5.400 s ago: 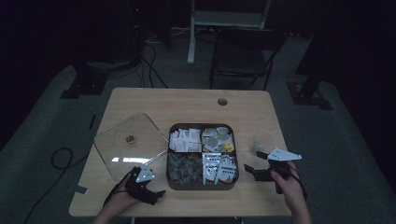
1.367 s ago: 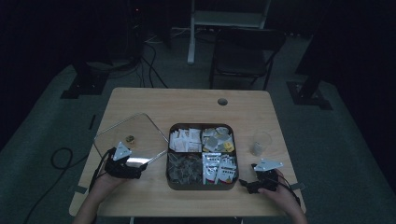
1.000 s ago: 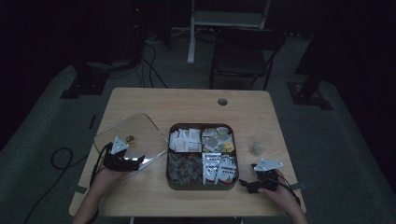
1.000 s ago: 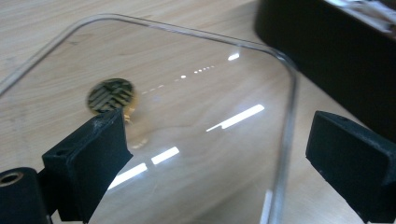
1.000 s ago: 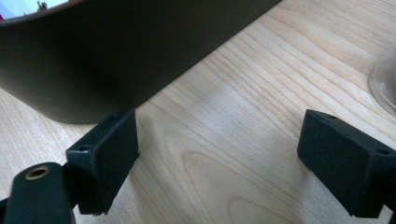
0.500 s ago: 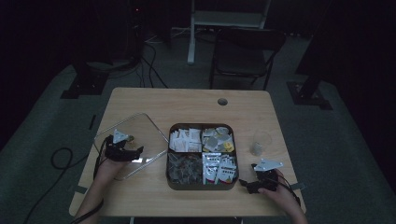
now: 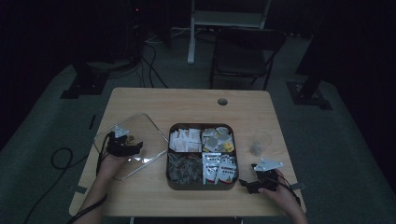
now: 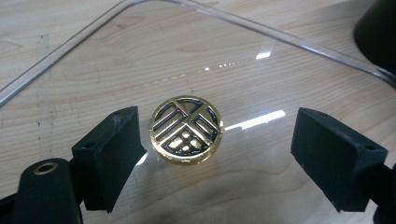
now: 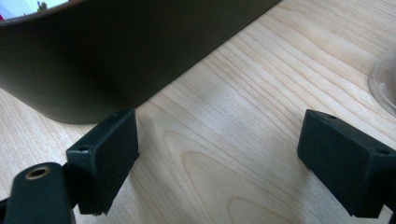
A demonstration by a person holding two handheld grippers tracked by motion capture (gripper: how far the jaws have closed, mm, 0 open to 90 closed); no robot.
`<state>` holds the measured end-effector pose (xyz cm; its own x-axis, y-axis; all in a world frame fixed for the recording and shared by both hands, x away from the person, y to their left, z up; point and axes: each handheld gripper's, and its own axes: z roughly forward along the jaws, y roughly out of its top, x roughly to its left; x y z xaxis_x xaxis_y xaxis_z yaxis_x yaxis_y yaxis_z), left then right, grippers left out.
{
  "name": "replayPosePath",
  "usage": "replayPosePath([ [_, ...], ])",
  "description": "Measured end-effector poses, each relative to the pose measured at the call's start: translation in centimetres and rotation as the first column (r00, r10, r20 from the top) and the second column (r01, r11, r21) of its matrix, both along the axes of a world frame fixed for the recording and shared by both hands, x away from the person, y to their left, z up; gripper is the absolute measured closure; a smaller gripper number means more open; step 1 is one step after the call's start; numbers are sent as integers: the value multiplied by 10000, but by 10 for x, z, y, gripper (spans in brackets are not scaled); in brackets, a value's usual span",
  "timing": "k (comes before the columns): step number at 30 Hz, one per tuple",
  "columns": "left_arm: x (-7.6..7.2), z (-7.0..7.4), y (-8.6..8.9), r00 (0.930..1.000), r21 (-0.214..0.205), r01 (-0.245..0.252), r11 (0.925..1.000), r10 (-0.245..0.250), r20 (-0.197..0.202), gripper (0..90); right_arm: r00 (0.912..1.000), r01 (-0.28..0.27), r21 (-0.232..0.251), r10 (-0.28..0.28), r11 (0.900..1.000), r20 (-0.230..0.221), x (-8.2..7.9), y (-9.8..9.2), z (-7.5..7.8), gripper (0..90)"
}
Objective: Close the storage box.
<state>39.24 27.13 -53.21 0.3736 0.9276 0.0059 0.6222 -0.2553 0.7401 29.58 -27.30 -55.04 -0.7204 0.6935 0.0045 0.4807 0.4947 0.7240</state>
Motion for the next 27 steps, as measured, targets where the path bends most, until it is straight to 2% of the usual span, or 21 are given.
replayPosePath([
  [1, 0, 0, 0, 10000, 0, 0, 10000, 0, 0, 225, 10000, 0, 0, 0, 10000, 0, 0, 0, 0, 120],
  [4, 2, -2, 1, 9999, -176, -103, 9998, 103, -21, 238, 10000, -1, 0, 1, 10000, 1, 0, 0, 0, 120],
  [5, 3, -3, 3, 9999, -281, -114, 9995, 112, -61, 313, 10000, 1, 2, -1, 10000, -2, 0, 0, 0, 120],
  [7, 4, -3, 3, 9999, -314, -157, 9994, 155, -68, 366, 10000, 2, 7, -2, 10000, -3, 0, 0, 0, 120],
  [9, 4, -2, 4, 9998, -287, -169, 9994, 167, -79, 423, 10000, -2, 2, 2, 10000, 0, 0, 0, 0, 120],
  [10, 5, -2, 4, 9997, -156, -248, 9996, 248, -47, 423, 10000, 0, 6, 0, 10000, -2, 0, 0, 0, 120],
  [12, 5, -2, 6, 9992, -270, -391, 9989, 390, -60, 480, 10000, 2, 6, -2, 10000, -3, 0, 0, 0, 121],
  [17, 5, -3, 7, 9983, -110, -574, 9983, 575, 101, 575, 10000, 1, 1, -1, 10000, 1, 0, 0, 0, 120],
  [21, 4, -3, 4, 9985, 413, -355, 9985, 337, 429, 577, 10000, 1, 0, -1, 10000, 1, 0, 0, 0, 120],
  [27, 6, -1, 5, 9989, 197, -447, 9988, 443, 162, 598, 10000, 1, 1, -1, 10000, 3, 0, 0, 0, 120],
])
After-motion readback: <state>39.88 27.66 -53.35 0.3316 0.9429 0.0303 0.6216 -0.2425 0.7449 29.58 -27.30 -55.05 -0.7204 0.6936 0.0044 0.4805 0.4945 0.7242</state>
